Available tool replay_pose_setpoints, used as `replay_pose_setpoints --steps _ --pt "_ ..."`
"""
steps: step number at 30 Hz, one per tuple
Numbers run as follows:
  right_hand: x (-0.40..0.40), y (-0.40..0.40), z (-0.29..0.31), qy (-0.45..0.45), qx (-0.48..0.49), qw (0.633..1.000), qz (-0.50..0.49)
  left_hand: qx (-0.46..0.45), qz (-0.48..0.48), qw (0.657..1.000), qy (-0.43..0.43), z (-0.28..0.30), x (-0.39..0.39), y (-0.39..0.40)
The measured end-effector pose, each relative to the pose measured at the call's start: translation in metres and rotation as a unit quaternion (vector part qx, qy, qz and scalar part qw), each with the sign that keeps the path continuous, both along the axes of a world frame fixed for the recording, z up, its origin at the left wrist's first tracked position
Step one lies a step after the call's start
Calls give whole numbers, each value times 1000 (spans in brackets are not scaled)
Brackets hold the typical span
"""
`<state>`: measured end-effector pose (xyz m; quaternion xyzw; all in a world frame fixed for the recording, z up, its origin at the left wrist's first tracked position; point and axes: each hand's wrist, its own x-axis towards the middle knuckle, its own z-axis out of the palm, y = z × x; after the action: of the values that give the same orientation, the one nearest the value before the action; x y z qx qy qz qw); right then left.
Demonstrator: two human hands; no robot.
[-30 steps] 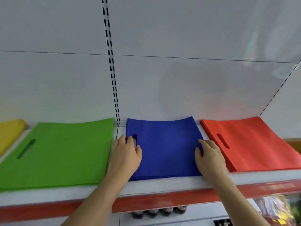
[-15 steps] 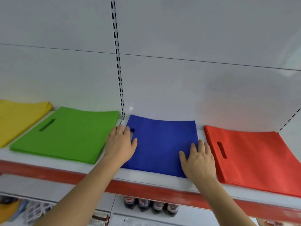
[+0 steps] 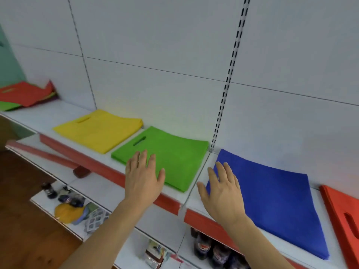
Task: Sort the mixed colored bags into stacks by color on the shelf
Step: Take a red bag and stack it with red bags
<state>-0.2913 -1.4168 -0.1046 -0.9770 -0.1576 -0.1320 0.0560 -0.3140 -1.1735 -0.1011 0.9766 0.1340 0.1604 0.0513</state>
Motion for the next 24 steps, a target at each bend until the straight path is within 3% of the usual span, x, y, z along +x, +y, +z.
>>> replay_pose_setpoints --steps 14,24 --pt "-12 330 -12 -31 68 979 188 -3 147 989 -30 3 -96 287" --pt "37 531 -13 -27 83 959 270 -12 216 975 -50 -5 -80 455"
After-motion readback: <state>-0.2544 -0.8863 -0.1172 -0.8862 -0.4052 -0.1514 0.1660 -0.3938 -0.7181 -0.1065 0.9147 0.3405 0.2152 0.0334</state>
